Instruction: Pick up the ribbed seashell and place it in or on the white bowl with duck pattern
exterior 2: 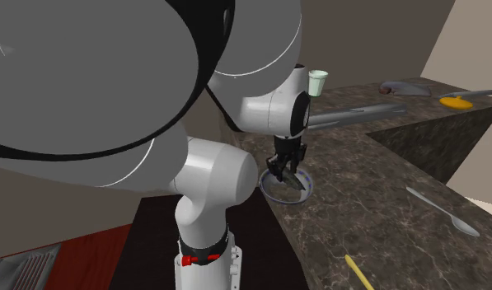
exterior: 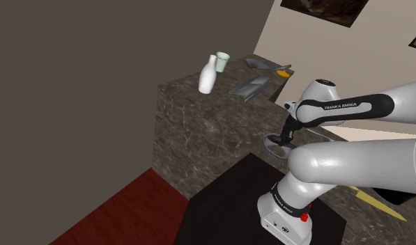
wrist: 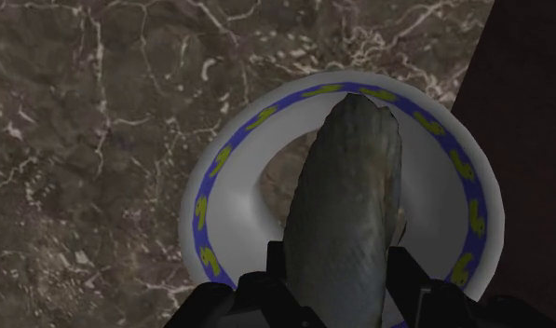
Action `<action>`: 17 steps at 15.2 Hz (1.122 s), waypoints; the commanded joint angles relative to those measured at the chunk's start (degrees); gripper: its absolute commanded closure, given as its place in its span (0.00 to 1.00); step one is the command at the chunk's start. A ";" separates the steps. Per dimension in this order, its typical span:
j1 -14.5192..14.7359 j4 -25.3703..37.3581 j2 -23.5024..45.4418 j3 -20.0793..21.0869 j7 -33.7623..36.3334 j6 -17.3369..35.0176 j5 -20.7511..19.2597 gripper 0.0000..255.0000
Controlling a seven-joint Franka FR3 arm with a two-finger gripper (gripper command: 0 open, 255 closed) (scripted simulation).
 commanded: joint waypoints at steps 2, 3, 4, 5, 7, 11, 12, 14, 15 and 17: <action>0.15 -0.11 0.94 -0.30 0.29 1.10 -0.34 1.00; 0.15 -0.11 0.94 -0.30 0.29 1.10 -0.34 1.00; 0.15 -0.11 0.94 -0.30 0.29 1.10 -0.34 1.00; 0.15 -0.11 0.94 -0.30 0.29 1.10 -0.34 1.00; 0.15 -0.11 0.94 -0.30 0.29 1.10 -0.34 1.00; 0.15 -0.11 0.94 -0.30 0.29 1.10 -0.34 0.00; 0.15 -0.11 0.94 -0.30 0.29 1.10 -0.34 0.00; -0.03 0.25 -2.42 1.09 -0.24 -2.60 1.05 0.00; -0.08 0.75 -5.45 2.47 -0.71 -6.11 2.47 0.00; 0.04 1.99 -10.07 4.95 -1.43 -11.91 5.06 0.00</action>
